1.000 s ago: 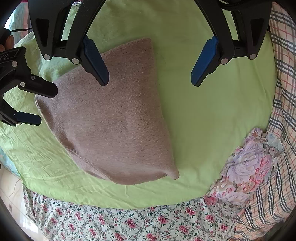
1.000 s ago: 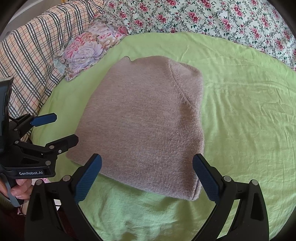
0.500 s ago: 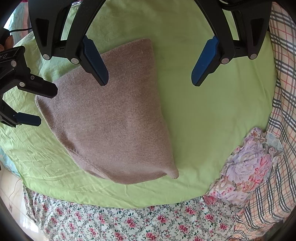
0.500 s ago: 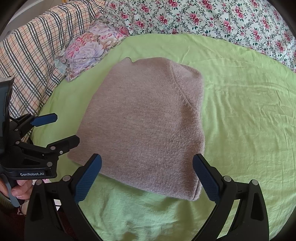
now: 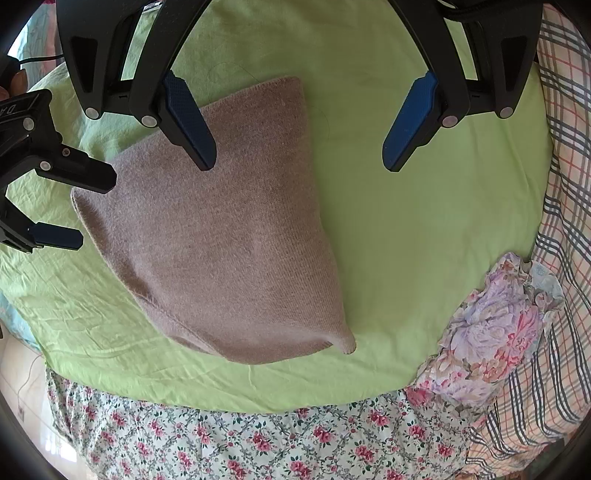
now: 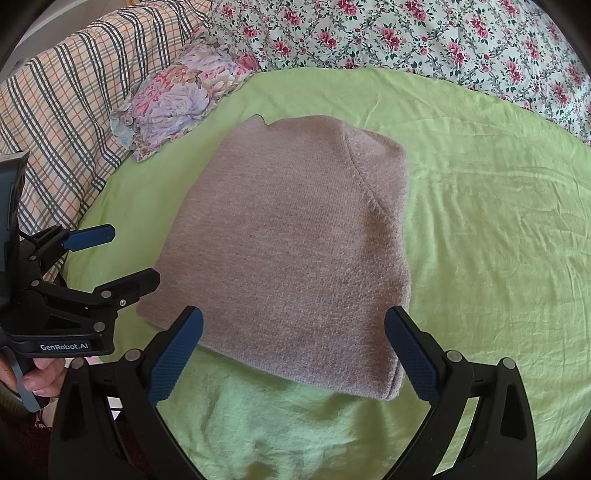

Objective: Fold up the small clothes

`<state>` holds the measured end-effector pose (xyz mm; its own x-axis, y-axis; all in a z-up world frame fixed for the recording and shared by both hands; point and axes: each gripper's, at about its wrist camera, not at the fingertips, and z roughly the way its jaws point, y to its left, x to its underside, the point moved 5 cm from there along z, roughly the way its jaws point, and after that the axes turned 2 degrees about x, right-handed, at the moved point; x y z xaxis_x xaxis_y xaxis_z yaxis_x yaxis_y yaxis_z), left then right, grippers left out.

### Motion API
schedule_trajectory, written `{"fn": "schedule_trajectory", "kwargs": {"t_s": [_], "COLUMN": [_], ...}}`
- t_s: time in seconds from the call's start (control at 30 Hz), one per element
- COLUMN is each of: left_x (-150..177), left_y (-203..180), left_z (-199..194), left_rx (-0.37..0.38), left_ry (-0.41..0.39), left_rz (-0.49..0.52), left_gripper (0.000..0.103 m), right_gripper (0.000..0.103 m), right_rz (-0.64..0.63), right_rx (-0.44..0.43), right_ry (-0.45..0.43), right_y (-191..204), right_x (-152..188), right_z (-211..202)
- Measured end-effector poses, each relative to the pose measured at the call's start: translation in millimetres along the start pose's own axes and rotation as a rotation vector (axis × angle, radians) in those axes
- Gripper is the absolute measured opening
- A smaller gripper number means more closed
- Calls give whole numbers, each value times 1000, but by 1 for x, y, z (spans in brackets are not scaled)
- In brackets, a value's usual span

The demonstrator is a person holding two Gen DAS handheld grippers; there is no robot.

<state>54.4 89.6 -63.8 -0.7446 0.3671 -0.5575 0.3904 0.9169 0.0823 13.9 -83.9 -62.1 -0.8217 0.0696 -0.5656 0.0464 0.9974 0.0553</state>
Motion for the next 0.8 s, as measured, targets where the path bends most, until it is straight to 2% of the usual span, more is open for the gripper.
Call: {"fn": "schedule_trajectory", "kwargs": {"t_s": [0.8], "left_x": [-9], "left_y": [-4], "left_z": [-1], "left_rx": [9], "left_ry": [-11], "left_rz": [0], "left_gripper": [92], "right_gripper": [99], "right_rz": [-18], "right_rx": [-3], "right_ry": [-14], "right_y": [-1], "right_x": [-17], "right_z": [-2]}}
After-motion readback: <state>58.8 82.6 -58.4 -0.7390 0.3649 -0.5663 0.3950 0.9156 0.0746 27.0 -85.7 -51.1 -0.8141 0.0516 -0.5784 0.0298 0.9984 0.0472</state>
